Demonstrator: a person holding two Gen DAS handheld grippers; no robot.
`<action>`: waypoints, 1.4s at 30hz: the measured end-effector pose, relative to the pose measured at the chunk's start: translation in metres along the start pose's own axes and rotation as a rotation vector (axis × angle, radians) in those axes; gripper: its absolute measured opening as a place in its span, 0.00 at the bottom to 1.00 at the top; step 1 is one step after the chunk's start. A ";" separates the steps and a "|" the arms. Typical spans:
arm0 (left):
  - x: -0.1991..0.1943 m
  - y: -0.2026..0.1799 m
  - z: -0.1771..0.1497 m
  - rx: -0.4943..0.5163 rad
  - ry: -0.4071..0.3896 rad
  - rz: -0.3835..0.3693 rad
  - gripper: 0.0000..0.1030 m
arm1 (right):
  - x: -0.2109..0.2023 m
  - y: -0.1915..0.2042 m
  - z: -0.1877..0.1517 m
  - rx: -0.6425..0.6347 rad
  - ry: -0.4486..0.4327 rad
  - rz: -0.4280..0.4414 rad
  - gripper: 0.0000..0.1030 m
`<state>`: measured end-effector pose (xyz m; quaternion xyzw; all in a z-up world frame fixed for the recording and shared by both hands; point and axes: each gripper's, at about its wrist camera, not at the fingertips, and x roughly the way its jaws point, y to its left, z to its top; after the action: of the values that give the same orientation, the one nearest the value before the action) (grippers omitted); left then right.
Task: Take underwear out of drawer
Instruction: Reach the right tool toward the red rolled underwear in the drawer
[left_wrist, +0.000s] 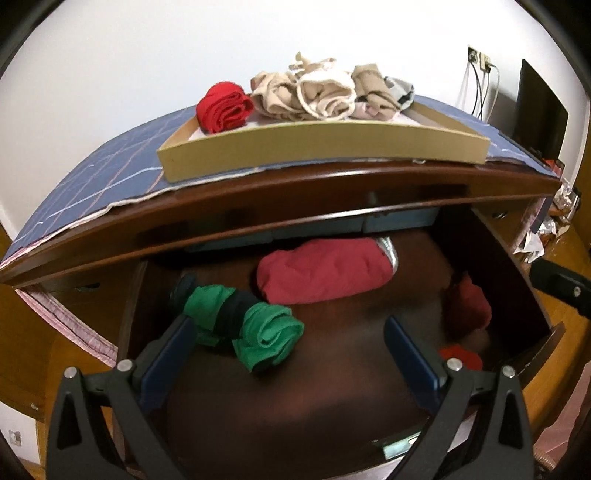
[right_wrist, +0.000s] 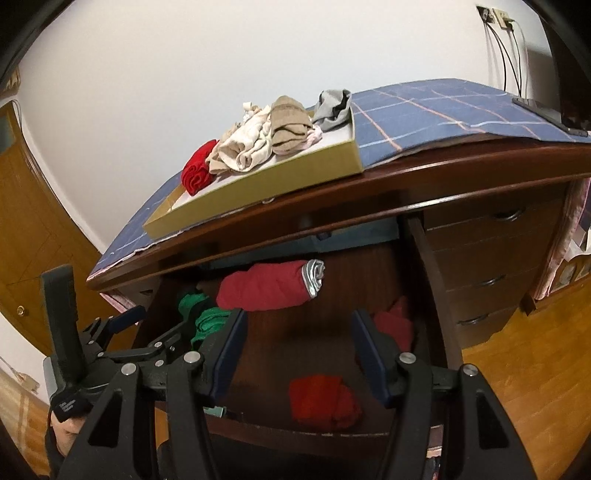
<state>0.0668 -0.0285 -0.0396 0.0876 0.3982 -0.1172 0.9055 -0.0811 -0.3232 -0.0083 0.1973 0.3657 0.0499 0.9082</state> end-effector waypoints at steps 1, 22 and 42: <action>0.001 0.001 -0.001 -0.002 0.005 0.003 1.00 | 0.000 -0.001 -0.001 0.003 0.004 0.002 0.59; 0.020 0.049 -0.009 -0.063 0.098 -0.006 1.00 | 0.026 -0.012 0.003 -0.043 0.099 -0.039 0.59; 0.029 0.031 0.005 0.081 0.120 -0.024 1.00 | 0.136 0.003 -0.018 -0.257 0.763 0.015 0.34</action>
<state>0.0982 -0.0038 -0.0553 0.1264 0.4477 -0.1387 0.8743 0.0058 -0.2832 -0.1066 0.0521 0.6658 0.1717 0.7243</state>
